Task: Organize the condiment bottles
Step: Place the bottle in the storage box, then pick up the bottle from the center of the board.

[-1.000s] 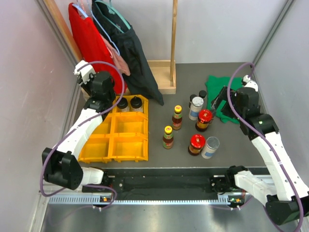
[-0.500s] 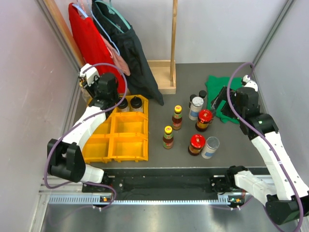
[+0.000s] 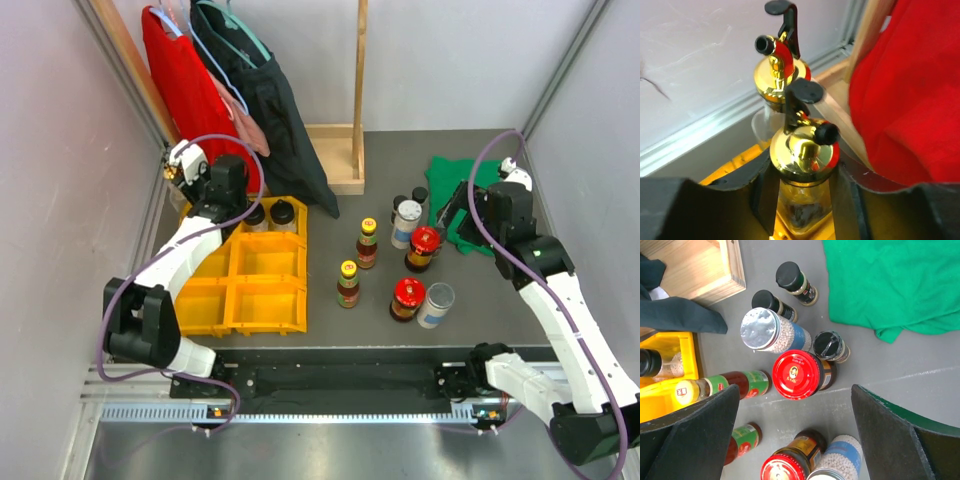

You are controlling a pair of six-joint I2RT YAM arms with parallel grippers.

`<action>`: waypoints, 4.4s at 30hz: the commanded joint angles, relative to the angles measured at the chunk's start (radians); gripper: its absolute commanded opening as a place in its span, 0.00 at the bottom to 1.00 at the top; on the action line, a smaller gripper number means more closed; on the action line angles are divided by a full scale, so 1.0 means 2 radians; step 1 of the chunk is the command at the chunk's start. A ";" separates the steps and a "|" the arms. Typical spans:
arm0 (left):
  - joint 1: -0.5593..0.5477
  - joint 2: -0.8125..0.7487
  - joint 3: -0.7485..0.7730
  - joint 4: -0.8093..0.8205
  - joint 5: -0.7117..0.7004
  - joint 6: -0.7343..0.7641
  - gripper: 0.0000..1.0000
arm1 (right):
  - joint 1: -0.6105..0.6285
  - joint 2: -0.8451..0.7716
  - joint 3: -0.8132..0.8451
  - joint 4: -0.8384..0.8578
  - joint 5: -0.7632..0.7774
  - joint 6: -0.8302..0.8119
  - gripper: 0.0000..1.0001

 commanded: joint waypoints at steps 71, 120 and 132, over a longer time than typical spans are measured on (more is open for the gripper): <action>-0.320 -0.166 -0.058 -0.058 0.548 0.132 0.99 | -0.007 -0.042 -0.063 0.042 -0.148 -0.032 0.99; -0.417 -0.126 -0.034 -0.044 0.266 0.136 0.00 | -0.007 -0.132 -0.079 -0.045 -0.074 -0.046 0.99; -0.399 -0.169 0.022 -0.130 0.028 0.114 0.00 | -0.007 -0.134 -0.079 -0.029 -0.086 -0.029 0.99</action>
